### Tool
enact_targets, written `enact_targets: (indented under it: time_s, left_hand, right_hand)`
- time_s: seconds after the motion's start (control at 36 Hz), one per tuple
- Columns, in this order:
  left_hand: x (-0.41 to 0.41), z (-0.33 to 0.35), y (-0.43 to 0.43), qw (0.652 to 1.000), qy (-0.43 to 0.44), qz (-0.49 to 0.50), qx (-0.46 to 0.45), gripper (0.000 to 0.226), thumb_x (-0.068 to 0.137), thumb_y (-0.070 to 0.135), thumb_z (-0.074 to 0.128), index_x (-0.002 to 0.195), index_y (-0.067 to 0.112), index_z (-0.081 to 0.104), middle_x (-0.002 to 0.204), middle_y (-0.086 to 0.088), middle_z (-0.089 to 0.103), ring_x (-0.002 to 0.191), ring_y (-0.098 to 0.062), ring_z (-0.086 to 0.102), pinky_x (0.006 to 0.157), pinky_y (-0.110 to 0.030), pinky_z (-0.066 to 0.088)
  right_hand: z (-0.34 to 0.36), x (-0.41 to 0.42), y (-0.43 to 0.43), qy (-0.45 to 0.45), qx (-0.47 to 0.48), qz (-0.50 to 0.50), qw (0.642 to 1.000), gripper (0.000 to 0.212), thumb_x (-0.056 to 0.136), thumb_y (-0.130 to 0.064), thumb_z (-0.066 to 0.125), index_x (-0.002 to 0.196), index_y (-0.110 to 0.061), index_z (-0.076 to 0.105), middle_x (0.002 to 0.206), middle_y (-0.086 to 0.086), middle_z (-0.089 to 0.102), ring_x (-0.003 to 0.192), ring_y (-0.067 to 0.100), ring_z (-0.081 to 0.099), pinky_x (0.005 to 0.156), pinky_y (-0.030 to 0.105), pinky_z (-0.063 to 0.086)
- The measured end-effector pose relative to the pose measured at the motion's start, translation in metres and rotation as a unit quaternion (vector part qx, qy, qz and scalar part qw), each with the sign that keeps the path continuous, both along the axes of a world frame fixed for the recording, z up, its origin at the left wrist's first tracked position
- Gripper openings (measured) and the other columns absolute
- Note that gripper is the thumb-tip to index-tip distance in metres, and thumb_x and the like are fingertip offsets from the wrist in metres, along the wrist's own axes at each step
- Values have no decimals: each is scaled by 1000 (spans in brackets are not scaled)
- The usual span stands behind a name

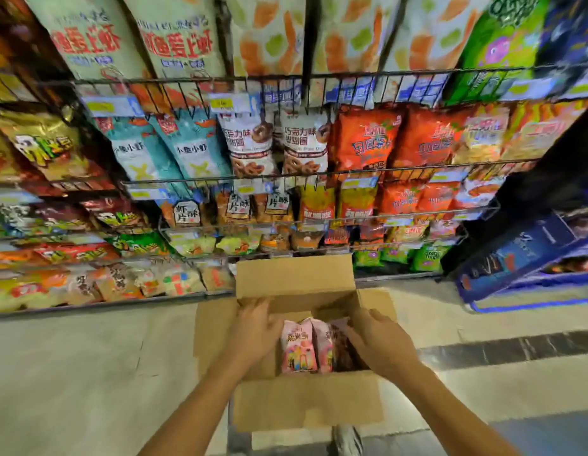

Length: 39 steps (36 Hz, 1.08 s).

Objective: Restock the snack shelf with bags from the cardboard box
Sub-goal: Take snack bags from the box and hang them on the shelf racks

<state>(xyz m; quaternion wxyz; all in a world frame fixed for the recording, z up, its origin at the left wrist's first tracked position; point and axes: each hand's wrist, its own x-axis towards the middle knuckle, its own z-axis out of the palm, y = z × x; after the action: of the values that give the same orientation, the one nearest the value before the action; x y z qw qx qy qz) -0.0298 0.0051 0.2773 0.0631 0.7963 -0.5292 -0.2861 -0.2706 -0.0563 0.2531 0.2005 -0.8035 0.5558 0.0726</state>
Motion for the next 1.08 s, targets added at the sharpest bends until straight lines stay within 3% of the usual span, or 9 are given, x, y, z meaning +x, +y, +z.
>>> enact_targets:
  time_s: [0.19, 0.28, 0.44, 0.56, 0.64, 0.75, 0.89, 0.97, 1.08]
  left_hand:
    - [-33, -65, -20, 987, 71, 111, 93, 40, 99, 37, 51, 129, 11, 57, 124, -16, 65, 115, -35, 62, 96, -41, 51]
    - [-35, -103, -25, 978, 99, 123, 135, 40, 101, 38, 48, 129, 10, 57, 123, -14, 66, 114, -32, 62, 95, -35, 50]
    - [-16, -229, -44, 962, 156, 170, 147, 25, 98, 40, 57, 111, 20, 63, 98, -6, 66, 86, -12, 54, 66, -23, 39]
    - [-9, -333, -53, 951, 154, 191, 187, 35, 97, 48, 54, 120, 23, 63, 101, 4, 63, 92, -15, 56, 63, -22, 37]
    - [-5, -415, -61, 943, 172, 199, 204, 47, 99, 47, 54, 136, 19, 53, 127, -5, 63, 110, -22, 58, 79, -25, 41]
    - [-7, -509, -73, 925, 172, 243, 237, 61, 99, 46, 55, 148, 13, 40, 149, -7, 49, 133, -26, 49, 87, -25, 33]
    - [-4, -616, -91, 887, 267, 300, 229, 86, 75, 63, 74, 143, 23, 42, 149, -9, 47, 134, -32, 50, 111, -42, 40]
    - [-6, -676, -100, 875, 289, 336, 192, 76, 75, 48, 82, 135, 19, 45, 137, -3, 54, 124, -24, 56, 107, -38, 43]
    - [-15, -727, -105, 882, 271, 364, 128, 65, 82, 20, 82, 131, 16, 40, 115, 0, 56, 114, -19, 56, 100, -33, 44]
  right_hand:
    - [-68, -19, -38, -27, 111, -9, 993, 41, 98, -55, 29, 137, -43, 28, 100, 2, 69, 81, 29, 66, 66, 38, 55]
    - [-101, -20, -48, -26, 163, -55, 985, 41, 99, -56, 31, 129, -31, 44, 100, 6, 72, 84, 29, 68, 73, 43, 58]
    - [-211, -10, -72, -72, 221, -136, 963, 41, 101, -46, 43, 120, -13, 57, 109, 12, 69, 99, 35, 67, 87, 44, 55]
    - [-331, -8, -88, -50, 253, -155, 954, 61, 93, -66, 34, 107, -17, 66, 115, 11, 69, 103, 36, 65, 86, 40, 52]
    - [-415, -8, -102, -52, 283, -188, 939, 56, 95, -61, 40, 97, -13, 68, 109, 14, 70, 104, 38, 65, 81, 35, 49]
    - [-509, -7, -117, -43, 297, -280, 912, 47, 100, -36, 54, 126, 3, 61, 126, 22, 64, 119, 40, 58, 92, 36, 46]
    - [-614, -11, -128, -9, 338, -348, 874, 60, 105, -37, 42, 148, 4, 32, 149, 22, 43, 136, 37, 42, 107, 37, 35]
    - [-655, -8, -132, -28, 343, -392, 853, 73, 99, -49, 49, 152, -4, 26, 153, 17, 38, 139, 34, 39, 110, 36, 33]
    - [-694, -11, -133, -77, 317, -401, 856, 79, 86, -53, 67, 147, -12, 37, 146, 13, 49, 132, 33, 49, 104, 35, 40]
